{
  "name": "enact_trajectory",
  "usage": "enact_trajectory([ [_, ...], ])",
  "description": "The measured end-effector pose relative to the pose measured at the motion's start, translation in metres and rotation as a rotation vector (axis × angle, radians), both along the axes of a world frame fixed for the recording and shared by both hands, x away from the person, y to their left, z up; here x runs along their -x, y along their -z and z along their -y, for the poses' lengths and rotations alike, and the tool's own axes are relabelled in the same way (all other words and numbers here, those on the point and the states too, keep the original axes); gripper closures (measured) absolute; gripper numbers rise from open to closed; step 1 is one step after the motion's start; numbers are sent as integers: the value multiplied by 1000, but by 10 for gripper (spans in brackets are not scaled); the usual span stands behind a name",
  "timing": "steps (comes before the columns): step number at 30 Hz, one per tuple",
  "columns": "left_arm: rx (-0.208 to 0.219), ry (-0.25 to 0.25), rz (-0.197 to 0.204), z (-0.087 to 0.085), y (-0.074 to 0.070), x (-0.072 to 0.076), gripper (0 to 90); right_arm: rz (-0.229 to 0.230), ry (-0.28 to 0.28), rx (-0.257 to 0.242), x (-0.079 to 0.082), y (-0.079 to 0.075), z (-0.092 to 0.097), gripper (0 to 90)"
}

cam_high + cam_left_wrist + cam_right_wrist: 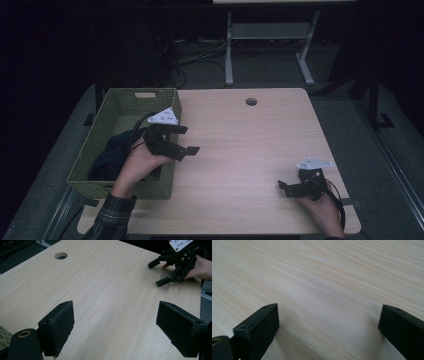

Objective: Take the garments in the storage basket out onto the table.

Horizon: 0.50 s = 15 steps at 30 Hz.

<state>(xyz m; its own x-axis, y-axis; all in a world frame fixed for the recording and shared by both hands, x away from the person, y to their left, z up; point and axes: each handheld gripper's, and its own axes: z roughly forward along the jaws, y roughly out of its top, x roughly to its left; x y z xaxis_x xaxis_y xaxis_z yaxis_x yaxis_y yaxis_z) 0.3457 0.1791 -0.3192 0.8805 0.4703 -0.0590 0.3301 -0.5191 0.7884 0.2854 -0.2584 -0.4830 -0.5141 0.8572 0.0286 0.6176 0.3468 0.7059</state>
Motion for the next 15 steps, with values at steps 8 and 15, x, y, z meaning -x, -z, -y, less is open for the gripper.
enact_trajectory([
  [8,-10,-3,6,-6,-2,-3,143,0,0,1,0,0,0,30],
  [15,-7,-20,7,-20,-5,-6,143,0,0,1,0,0,0,30],
])
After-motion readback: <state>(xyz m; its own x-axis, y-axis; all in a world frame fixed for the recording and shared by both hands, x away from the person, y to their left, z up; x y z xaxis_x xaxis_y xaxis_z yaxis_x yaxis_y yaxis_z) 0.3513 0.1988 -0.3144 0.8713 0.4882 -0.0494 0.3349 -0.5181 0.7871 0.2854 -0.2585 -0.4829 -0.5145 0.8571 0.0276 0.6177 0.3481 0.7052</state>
